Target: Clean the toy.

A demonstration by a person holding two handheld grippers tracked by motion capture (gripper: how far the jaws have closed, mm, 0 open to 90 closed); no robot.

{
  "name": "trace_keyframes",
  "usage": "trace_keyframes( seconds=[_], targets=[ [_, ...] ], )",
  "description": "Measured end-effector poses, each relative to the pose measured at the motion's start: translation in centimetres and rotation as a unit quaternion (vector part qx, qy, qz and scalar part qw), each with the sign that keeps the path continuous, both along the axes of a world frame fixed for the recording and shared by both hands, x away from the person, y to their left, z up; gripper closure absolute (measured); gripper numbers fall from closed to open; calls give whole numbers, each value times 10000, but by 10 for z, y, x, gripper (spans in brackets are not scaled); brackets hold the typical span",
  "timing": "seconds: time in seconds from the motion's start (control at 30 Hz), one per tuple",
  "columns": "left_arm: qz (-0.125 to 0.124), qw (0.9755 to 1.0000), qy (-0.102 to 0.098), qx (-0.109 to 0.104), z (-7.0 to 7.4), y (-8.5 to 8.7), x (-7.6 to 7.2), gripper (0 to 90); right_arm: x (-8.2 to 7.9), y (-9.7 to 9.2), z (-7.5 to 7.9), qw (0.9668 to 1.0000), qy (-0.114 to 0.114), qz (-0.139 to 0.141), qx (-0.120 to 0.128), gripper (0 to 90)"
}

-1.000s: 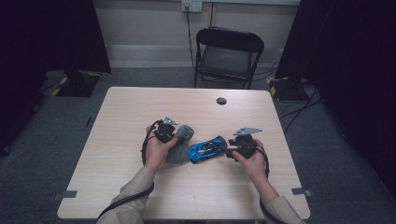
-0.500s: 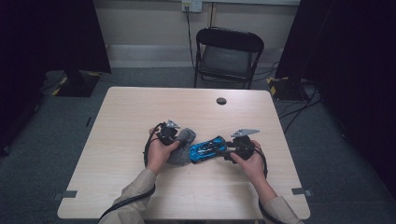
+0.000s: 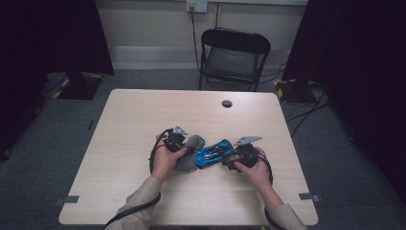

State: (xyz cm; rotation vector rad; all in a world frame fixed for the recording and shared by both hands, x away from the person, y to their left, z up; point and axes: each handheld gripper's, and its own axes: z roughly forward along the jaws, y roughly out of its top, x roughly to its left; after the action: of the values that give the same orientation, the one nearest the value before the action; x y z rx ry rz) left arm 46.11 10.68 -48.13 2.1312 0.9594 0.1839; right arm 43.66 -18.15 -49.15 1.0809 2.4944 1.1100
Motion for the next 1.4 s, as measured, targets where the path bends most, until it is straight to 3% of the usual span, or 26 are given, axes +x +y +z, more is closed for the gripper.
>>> trace_keyframes(
  seconds=[0.23,0.47,0.57,0.77,0.83,0.97,1.17,1.3,1.4],
  targets=[
    [-32,9998,94,-152,0,2,-10,697,-4,0,1,9999,-15,47,-134,371],
    [-213,9997,129,-79,6,-2,-27,698,-10,-2,2,9999,-83,79,-54,382],
    [-126,9998,119,-4,9,-3,-27,697,-9,0,5,9998,-83,112,-106,368],
    [122,9999,-14,49,25,-3,-5,696,-8,-3,5,9999,-91,96,-78,341],
    [143,9999,-88,-39,30,-6,7,695,-8,-5,5,9999,-78,99,-49,339],
    [95,9998,-157,114,36,-20,28,695,-8,-8,3,9999,-82,120,-92,337],
    [-45,9997,-83,207,18,-46,48,691,-6,-12,1,10000,-43,76,6,334],
    [-295,9989,-67,361,4,-60,50,686,-7,-9,1,9999,-53,100,57,337],
    [-499,9980,-123,362,5,-63,47,686,-7,-6,1,9999,-92,117,34,329]
  ],
)
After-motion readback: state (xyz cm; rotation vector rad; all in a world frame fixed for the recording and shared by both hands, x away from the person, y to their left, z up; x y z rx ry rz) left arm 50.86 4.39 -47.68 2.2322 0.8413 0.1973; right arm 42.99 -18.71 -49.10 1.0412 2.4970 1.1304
